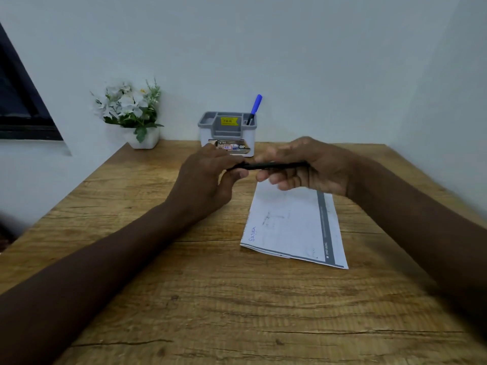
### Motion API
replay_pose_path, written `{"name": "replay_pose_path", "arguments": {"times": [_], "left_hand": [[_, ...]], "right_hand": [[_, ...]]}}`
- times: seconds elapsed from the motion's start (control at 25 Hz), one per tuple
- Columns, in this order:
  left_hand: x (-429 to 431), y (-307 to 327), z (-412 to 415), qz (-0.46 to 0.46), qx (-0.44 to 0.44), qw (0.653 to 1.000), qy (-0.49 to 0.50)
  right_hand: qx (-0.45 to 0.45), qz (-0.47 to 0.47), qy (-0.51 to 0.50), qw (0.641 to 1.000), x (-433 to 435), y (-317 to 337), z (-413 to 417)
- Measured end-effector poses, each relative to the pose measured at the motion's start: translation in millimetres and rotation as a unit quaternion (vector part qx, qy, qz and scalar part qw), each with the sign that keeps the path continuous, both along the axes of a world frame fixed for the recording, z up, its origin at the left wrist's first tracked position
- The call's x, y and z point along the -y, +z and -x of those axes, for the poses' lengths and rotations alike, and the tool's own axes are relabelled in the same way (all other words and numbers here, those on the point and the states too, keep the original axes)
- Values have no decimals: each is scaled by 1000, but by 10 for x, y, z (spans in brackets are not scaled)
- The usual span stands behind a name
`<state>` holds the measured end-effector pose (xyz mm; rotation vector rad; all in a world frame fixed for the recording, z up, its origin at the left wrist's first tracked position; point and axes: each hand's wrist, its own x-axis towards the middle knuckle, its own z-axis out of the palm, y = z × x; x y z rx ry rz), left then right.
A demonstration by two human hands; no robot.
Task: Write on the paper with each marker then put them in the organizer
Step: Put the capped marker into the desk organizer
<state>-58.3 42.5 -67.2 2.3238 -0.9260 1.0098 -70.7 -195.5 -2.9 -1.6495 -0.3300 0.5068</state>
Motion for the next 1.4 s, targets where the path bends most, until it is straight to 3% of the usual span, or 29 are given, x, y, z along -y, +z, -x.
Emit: {"name": "replay_pose_path", "arguments": {"times": [0.08, 0.24, 0.32, 0.4, 0.52, 0.64, 0.76, 0.88, 1.0, 1.2, 1.4], "left_hand": [[40, -4, 56, 7, -60, 998, -2], [39, 25, 106, 65, -156, 986, 1], [53, 40, 142, 50, -171, 983, -33], [90, 28, 189, 4, -175, 982, -68], [66, 16, 150, -6, -192, 979, -75], [53, 43, 141, -30, -222, 970, -92], [-42, 118, 92, -38, -328, 935, -129], [-127, 179, 68, 35, -424, 893, -148], [-111, 181, 87, 87, -415, 894, -149], [-30, 95, 174, -64, -396, 903, -154], [-30, 88, 118, -78, -401, 900, -151]], "right_hand": [[-68, -135, -30, 988, -22, -210, 54], [-83, -289, -33, 953, -167, -430, 63], [-42, -229, -68, 970, -235, -434, 66], [26, -69, -120, 990, -304, -430, 91], [52, 53, -99, 992, -344, -414, 85], [25, 12, -45, 999, -318, -368, 97], [25, 1, 3, 1000, -251, -332, 125], [82, -23, -61, 995, -107, -237, 63], [100, -38, -83, 991, -52, -276, 68], [47, -47, -65, 996, 9, -453, 123], [114, 41, -12, 993, -58, -487, 160]]}}
